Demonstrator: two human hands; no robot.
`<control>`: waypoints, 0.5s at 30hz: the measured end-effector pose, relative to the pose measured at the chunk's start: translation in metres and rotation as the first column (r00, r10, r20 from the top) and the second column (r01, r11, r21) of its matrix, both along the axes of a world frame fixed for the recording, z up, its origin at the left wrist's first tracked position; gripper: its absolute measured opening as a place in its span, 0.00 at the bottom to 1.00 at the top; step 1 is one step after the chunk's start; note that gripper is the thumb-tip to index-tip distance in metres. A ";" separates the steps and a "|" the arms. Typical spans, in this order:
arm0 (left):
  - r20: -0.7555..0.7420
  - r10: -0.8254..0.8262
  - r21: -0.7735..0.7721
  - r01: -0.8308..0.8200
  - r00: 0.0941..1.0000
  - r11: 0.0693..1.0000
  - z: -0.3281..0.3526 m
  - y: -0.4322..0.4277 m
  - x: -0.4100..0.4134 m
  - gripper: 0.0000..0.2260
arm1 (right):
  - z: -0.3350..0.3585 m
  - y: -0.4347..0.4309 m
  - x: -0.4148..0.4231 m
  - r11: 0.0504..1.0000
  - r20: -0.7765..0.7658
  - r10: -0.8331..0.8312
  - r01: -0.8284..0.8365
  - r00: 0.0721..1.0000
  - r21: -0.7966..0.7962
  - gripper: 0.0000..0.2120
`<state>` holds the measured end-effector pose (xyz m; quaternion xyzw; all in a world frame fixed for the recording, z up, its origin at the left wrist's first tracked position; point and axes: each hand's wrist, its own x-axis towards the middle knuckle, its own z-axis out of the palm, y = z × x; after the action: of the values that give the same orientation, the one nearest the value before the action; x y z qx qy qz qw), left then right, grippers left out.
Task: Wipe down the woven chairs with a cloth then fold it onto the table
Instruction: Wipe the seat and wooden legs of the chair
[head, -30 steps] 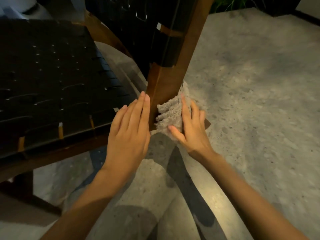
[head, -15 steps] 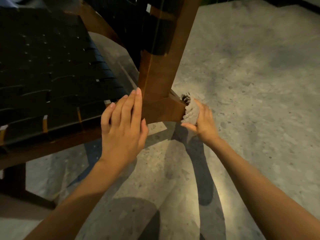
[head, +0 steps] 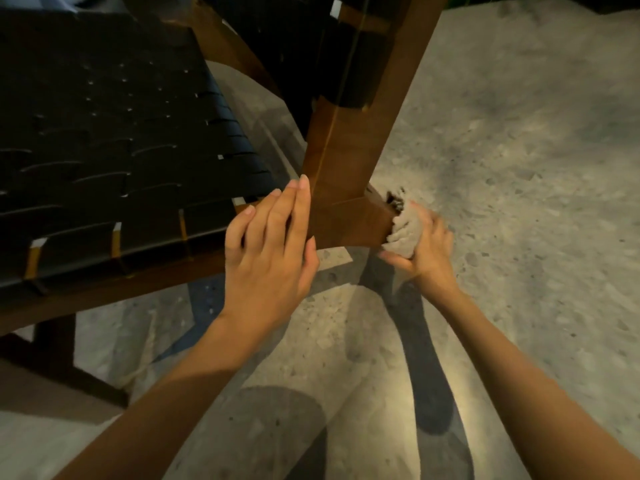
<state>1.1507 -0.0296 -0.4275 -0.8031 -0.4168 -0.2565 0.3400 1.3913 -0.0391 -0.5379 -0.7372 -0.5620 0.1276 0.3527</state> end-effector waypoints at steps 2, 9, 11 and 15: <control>-0.009 0.016 0.026 -0.016 1.000 1.000 -0.001 0.000 0.001 0.28 | -0.015 0.000 0.015 0.997 -0.073 -0.055 0.051 0.996 -0.060 0.47; -0.039 0.063 0.016 -0.063 0.997 0.998 0.000 -0.001 0.001 0.28 | -0.026 0.000 0.001 0.962 -0.167 -0.229 0.197 0.959 -0.190 0.49; -0.040 0.066 0.010 -0.066 0.997 0.998 0.002 -0.002 0.002 0.28 | -0.011 -0.004 -0.018 0.970 -0.160 -0.228 0.209 0.961 -0.126 0.48; -0.010 0.041 -0.086 -0.042 0.999 0.995 0.008 -0.009 0.002 0.27 | 0.038 -0.021 -0.068 0.988 -0.211 -0.104 0.125 0.972 0.091 0.51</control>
<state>1.1526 -0.0382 -0.4191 -0.8091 -0.4427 -0.2280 0.3121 1.3234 -0.0597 -0.5004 -0.7319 -0.4848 0.1531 0.4537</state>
